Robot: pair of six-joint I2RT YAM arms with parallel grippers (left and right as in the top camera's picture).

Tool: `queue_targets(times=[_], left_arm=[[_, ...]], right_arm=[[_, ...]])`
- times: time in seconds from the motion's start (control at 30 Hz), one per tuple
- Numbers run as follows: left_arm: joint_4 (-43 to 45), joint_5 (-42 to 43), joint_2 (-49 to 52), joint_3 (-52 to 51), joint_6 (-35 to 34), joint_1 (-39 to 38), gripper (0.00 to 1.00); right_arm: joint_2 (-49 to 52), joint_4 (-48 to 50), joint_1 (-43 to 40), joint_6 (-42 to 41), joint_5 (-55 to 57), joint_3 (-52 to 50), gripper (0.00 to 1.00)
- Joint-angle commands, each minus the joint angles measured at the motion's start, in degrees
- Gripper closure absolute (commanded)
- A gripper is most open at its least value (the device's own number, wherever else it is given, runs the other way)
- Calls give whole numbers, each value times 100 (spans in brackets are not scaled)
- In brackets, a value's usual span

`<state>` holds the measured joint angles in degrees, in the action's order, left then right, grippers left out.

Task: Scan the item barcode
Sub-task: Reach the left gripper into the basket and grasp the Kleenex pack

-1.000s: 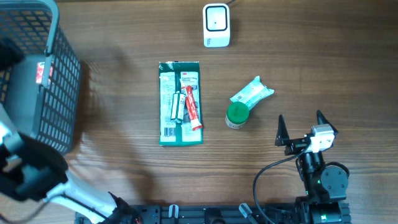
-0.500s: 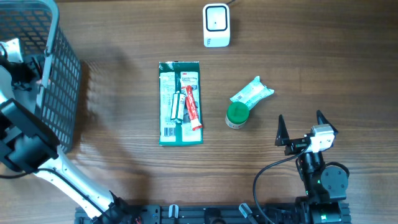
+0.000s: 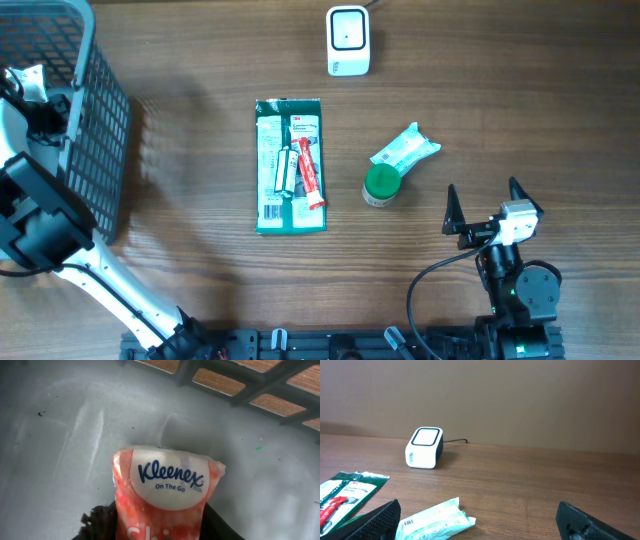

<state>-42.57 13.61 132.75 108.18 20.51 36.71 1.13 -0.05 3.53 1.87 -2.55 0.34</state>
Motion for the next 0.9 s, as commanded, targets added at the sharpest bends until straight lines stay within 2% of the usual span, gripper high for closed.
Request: queue_targets(times=[0.0,0.3,0.4,0.53,0.67,0.87], left_arm=[[-42,92,-717,-15,-98,-31,59],[-33,28,-2953,-15,-682,-31,62],[-116,33,-3716,-15,-1123,-37,62],[-658,227,-4636,-15,-2076,-223,63],[-1705,483,-5202,-17,-2424,-981,64],[-3250,-503,-5241,-190,-2669,-2743,64]], right_arm=[[-11,15,-17,101,-42,-4,0],[-11,15,-17,101,-42,-4,0],[-11,15,-17,101,-42,-4,0],[-11,15,-17,101,-42,-4,0],[-11,15,-17,101,-42,-4,0],[-11,15,-17,101,-42,-4,0]])
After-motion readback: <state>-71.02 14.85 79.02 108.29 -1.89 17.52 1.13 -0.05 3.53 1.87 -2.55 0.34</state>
